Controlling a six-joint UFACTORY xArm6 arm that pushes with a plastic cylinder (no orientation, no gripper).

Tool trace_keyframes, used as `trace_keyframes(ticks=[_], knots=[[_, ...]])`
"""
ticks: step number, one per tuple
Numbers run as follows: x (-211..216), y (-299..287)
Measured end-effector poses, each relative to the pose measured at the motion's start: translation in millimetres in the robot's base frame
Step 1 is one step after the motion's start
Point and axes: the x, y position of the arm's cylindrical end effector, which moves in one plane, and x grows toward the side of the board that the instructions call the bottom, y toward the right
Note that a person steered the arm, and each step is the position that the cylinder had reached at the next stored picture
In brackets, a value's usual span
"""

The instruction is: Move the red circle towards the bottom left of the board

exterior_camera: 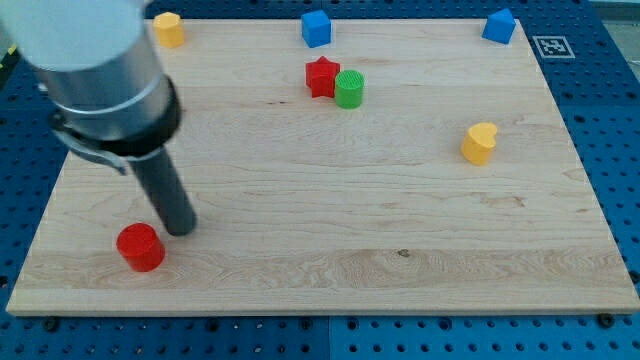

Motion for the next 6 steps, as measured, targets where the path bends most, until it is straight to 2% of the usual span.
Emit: trace_keyframes(ticks=[1, 5, 6], knots=[[16.5, 8.4], [17.1, -59.1], [13.6, -22.3]])
